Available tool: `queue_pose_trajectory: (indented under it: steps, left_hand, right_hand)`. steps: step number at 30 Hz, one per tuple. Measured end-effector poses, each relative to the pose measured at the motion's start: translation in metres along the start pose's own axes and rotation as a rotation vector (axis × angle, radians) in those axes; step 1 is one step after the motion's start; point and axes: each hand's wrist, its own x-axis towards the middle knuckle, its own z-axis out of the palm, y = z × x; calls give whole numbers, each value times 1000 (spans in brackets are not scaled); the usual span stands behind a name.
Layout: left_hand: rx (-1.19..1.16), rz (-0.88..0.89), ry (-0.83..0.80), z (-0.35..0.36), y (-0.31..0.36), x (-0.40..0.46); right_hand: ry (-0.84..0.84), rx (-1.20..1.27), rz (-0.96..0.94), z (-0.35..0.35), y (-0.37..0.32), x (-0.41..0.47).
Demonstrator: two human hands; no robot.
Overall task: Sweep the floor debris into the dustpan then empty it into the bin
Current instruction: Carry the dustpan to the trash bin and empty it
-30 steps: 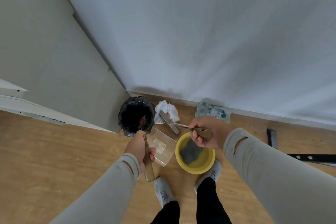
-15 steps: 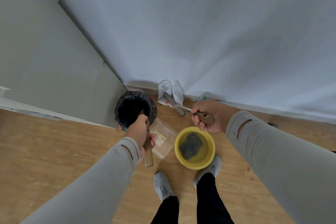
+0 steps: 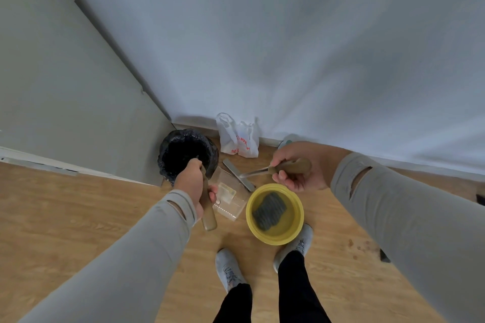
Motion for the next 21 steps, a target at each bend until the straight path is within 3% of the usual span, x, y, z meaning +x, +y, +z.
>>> queue_pose_trajectory:
  steps: [9,21]
  left_hand:
    - [-123,-40,113,-13,-31,-9]
    - [-196,-50,45,11,-49,5]
  right_hand:
    - [78,-54,-45,5,5,-5]
    - [94,-45,-56,15,11,-11]
